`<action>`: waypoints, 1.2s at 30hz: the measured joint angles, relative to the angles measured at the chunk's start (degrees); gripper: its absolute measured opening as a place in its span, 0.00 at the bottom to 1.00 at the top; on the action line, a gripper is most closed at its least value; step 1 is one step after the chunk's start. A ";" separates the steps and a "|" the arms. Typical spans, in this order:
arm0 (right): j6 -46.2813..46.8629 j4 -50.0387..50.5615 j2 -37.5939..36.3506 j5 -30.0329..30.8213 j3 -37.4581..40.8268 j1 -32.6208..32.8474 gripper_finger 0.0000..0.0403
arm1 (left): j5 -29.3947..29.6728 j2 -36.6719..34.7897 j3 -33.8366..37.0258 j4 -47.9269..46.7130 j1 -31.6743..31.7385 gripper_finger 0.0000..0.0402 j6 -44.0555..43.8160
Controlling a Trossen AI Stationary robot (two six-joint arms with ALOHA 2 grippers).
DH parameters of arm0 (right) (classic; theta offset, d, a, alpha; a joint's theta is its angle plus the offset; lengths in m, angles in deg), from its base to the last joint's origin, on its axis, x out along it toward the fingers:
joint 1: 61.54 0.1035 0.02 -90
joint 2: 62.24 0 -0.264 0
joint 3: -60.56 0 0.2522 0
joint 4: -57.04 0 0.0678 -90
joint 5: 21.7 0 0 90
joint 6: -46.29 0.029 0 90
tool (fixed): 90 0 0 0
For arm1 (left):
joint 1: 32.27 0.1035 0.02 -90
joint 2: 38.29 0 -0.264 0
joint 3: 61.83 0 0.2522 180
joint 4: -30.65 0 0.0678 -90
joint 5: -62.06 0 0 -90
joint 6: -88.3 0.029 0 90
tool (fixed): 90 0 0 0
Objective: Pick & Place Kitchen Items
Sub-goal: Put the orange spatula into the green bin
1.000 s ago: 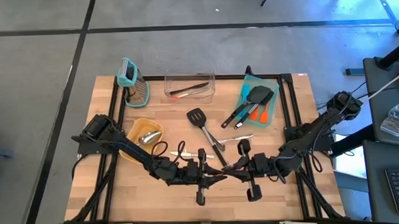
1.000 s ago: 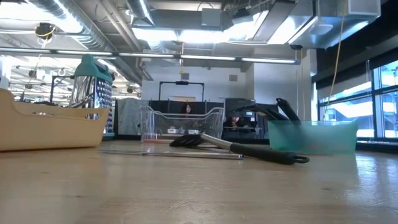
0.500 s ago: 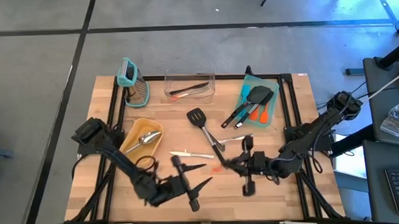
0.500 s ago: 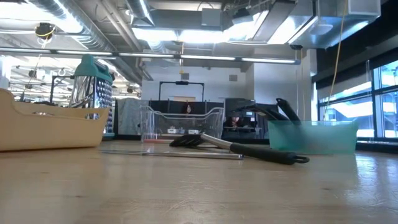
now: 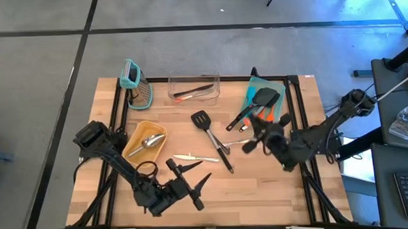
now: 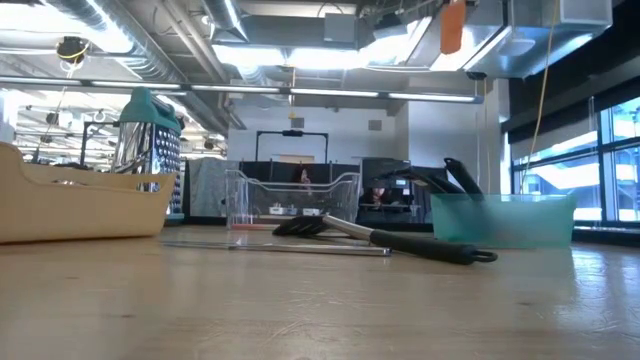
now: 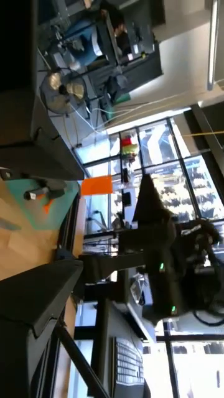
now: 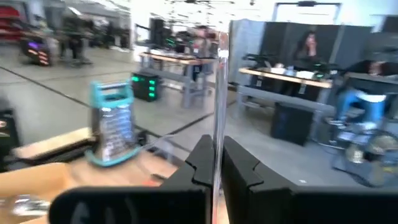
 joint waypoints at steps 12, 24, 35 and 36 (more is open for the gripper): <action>-5.87 0.25 -8.63 -0.17 0.02 -17.95 0.02 | 3.81 0.04 0.00 -0.07 -1.50 0.54 1.02; 1.02 5.50 -9.14 -0.23 0.01 -22.15 0.02 | 5.13 0.04 0.00 -0.07 -1.81 0.54 1.57; 30.44 28.67 -5.73 -3.34 0.00 -21.09 0.02 | 5.11 0.07 0.02 -0.07 -2.16 0.54 0.59; 34.10 31.91 -5.15 -5.16 0.00 -21.18 0.02 | 5.11 0.07 0.02 -0.07 -2.14 0.54 0.57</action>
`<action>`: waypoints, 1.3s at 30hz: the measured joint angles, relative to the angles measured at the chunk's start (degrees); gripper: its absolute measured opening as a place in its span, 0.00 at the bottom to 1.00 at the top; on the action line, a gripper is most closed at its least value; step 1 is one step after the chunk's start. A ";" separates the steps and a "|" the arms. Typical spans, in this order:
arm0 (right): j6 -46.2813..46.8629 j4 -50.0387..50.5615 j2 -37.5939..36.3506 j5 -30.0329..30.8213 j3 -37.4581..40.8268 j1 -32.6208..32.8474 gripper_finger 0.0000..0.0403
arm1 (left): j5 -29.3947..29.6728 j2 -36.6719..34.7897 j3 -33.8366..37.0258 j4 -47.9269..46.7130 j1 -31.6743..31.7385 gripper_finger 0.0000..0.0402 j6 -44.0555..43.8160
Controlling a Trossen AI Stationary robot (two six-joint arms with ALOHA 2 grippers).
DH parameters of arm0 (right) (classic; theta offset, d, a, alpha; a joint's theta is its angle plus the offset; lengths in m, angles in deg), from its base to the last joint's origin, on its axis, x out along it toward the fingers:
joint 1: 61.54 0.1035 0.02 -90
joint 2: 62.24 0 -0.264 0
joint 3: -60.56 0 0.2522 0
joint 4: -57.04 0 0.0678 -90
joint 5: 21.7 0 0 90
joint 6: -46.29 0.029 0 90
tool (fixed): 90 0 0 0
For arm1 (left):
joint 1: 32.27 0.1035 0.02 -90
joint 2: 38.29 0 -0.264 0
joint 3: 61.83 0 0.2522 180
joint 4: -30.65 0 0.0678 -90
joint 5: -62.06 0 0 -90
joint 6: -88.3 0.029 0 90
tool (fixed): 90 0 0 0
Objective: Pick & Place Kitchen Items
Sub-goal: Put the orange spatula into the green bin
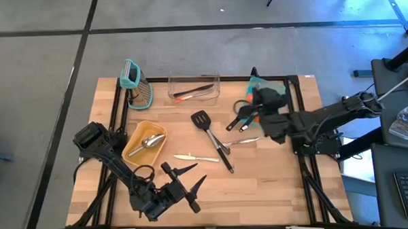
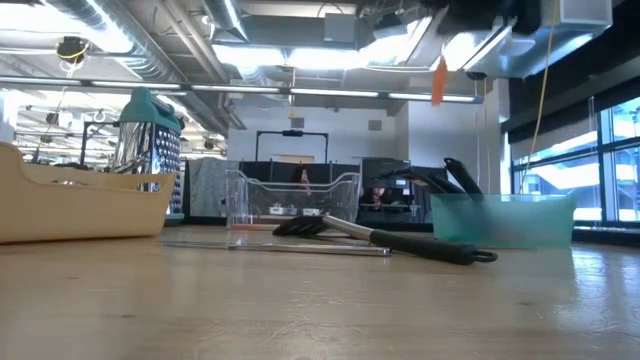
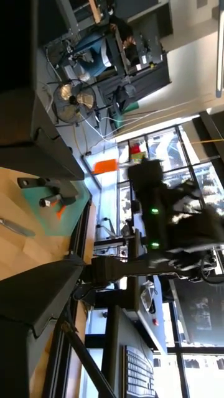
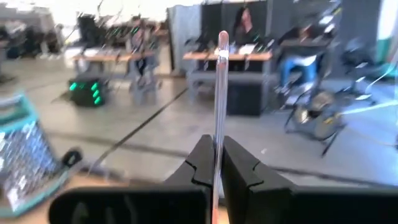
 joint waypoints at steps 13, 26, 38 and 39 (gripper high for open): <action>39.63 44.55 3.00 -38.89 0.02 -23.36 0.02 | -0.07 0.00 0.00 0.00 0.00 0.54 -0.63; 32.38 55.83 0.68 -55.73 -2.56 -43.35 0.02 | -0.22 0.02 0.00 -0.52 0.17 0.54 -0.30; 34.41 55.27 5.97 -61.10 -2.58 -47.73 0.02 | -0.21 0.02 0.00 -1.19 0.13 0.54 -0.81; 34.56 55.29 6.72 -61.12 -2.58 -47.79 0.02 | -0.20 0.04 0.00 -1.41 0.13 0.54 -0.83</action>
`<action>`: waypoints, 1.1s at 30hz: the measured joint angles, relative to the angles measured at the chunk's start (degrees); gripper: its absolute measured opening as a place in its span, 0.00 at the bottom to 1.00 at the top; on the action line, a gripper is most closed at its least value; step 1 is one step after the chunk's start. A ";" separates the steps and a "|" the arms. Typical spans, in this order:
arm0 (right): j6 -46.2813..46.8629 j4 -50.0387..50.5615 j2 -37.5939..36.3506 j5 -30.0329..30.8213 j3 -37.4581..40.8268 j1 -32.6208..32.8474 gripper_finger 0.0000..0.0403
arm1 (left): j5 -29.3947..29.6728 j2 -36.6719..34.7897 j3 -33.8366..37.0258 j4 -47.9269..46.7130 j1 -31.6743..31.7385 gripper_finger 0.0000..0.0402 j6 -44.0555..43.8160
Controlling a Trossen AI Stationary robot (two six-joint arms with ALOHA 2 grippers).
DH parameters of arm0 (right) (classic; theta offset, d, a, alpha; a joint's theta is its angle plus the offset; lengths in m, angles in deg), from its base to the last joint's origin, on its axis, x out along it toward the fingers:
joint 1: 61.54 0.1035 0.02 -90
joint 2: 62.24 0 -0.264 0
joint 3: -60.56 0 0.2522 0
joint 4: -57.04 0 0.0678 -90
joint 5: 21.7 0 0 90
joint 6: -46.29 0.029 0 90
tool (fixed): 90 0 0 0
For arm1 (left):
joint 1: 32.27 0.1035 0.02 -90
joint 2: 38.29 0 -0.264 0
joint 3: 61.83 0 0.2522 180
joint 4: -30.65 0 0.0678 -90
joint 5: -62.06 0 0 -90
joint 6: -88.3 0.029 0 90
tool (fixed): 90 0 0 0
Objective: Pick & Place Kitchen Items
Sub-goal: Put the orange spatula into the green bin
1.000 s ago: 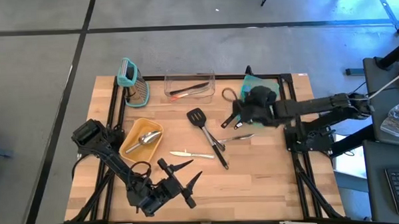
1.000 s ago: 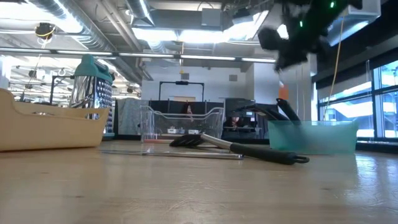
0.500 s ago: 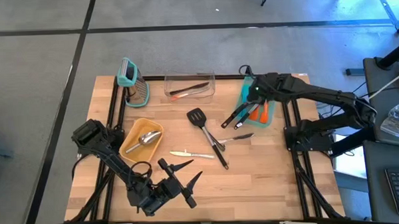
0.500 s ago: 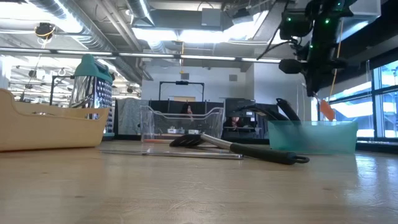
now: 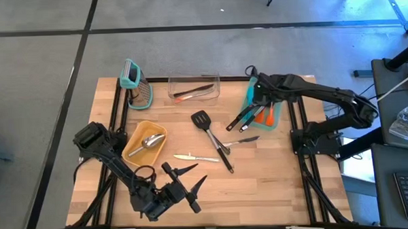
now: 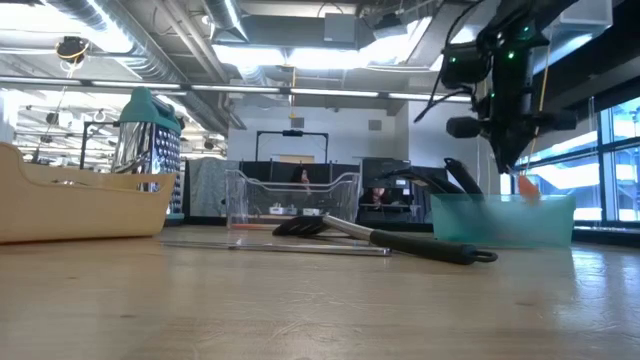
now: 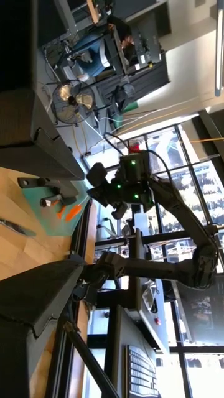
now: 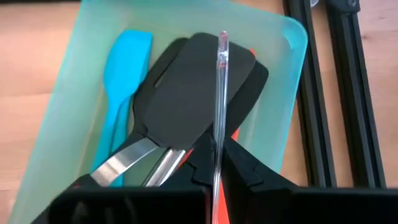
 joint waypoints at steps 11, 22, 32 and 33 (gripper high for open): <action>0.51 2.64 8.10 4.14 0.00 -0.92 0.02 | 0.00 0.00 0.02 -0.29 0.00 0.54 0.04; -0.62 -0.74 17.90 -0.09 -0.05 -1.53 0.02 | 0.02 0.00 0.02 -0.33 0.00 0.54 0.23; -0.83 -1.57 18.48 -0.18 -0.12 -2.08 0.16 | 0.66 0.00 0.02 -1.72 0.00 0.54 0.22; -0.83 -1.60 18.36 0.08 -0.11 -2.08 0.18 | 0.83 0.00 0.02 -1.71 0.00 0.54 0.19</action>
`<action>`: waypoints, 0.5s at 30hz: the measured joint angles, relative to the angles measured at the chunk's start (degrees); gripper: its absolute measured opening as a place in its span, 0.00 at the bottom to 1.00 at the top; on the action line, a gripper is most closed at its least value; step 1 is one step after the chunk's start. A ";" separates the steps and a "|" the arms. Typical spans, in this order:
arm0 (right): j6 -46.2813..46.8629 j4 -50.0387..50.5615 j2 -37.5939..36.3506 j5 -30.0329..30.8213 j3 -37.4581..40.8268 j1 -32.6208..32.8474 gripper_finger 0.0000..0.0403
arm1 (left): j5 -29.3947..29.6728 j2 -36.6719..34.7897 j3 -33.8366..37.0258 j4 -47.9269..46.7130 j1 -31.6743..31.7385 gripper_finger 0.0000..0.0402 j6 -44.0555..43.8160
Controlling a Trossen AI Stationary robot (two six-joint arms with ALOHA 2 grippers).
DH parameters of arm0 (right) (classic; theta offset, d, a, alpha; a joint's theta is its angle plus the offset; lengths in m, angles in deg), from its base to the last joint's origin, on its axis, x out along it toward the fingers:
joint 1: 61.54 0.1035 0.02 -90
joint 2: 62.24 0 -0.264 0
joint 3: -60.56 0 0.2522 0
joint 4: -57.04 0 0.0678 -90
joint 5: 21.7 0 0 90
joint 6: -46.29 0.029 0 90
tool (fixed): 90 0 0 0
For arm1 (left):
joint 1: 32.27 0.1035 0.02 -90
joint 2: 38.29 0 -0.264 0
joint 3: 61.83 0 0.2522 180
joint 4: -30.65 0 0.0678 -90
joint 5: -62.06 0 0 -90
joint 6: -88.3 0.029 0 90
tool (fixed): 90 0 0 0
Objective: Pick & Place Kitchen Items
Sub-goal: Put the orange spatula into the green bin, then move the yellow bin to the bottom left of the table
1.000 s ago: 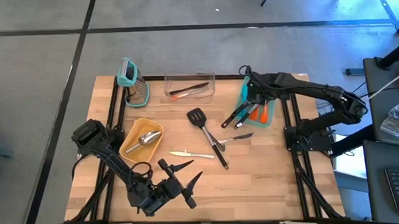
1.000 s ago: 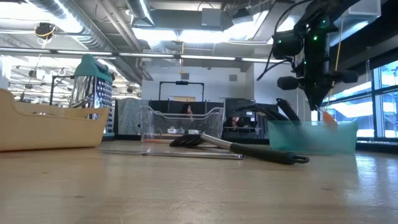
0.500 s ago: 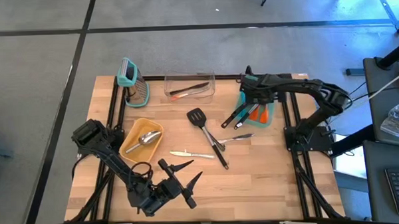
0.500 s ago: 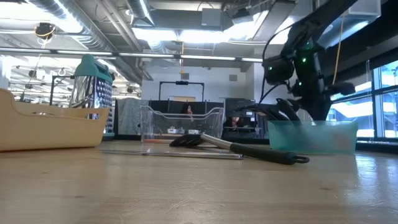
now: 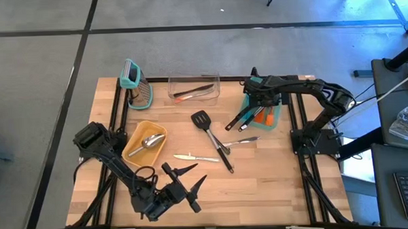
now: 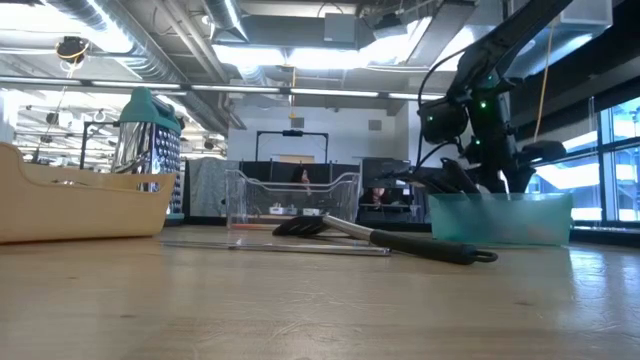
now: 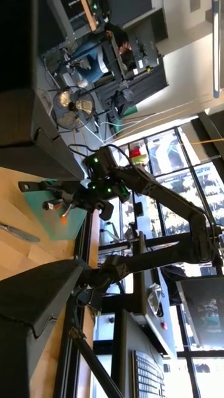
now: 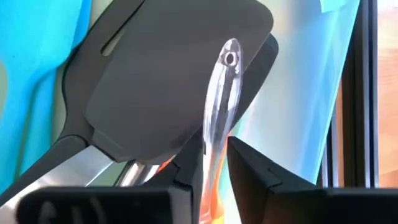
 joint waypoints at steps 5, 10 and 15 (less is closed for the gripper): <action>-1.32 0.13 -0.11 1.63 -0.71 0.02 0.26 | 0.46 0.00 0.00 -0.11 0.00 0.54 -0.13; -6.68 4.92 -0.01 2.39 -5.80 -0.04 0.32 | 0.46 0.00 0.00 -0.11 0.00 0.54 -0.13; -14.32 14.45 -0.03 3.22 -15.67 0.16 0.35 | 0.46 0.00 0.00 -0.11 0.00 0.54 -0.08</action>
